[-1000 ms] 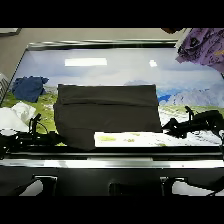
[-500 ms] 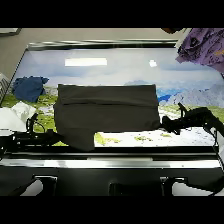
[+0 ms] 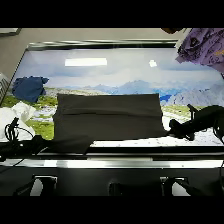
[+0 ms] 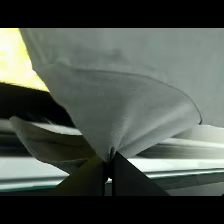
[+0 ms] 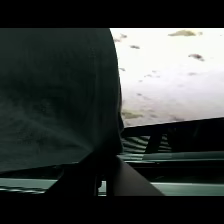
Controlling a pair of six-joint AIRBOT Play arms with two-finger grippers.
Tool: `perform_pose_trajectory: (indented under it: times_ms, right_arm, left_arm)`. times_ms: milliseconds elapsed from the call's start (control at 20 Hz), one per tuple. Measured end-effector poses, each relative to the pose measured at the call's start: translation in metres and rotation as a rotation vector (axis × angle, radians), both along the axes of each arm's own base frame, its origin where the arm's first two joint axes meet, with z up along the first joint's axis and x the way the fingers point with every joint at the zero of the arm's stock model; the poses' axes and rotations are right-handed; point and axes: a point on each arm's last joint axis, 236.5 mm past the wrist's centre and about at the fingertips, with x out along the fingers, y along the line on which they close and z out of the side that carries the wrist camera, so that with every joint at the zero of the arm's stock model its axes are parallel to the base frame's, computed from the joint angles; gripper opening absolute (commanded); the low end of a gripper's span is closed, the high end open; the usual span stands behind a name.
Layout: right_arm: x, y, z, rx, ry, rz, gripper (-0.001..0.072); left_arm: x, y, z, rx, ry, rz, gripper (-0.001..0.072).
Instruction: Fold the clothes and pants, and hang the long-sleeved shirts on hangers.
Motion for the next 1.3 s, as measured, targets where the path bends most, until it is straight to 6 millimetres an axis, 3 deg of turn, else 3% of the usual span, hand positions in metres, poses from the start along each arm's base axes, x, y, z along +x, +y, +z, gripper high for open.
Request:
perform_pose_trajectory:
  times_ms: [200,450,900,1300]
  right_arm:
    - [0.010,0.006,0.018,0.014,-0.075,0.008,0.0039]
    - [0.060,0.000,0.034,0.018,-0.214,-0.030,0.0039]
    - [0.163,0.015,0.005,-0.008,-0.272,0.017,0.0040]
    - [0.226,0.012,0.000,-0.061,-0.354,-0.021,0.0040]
  left_arm:
    - [0.014,-0.005,0.008,-0.017,-0.055,0.030,0.0019]
    - [0.060,-0.013,0.009,-0.085,-0.107,0.030,0.0019]
    - [0.176,-0.006,-0.007,-0.073,-0.126,-0.035,0.0019]
    - [0.263,0.003,-0.025,-0.071,-0.161,-0.038,0.0019]
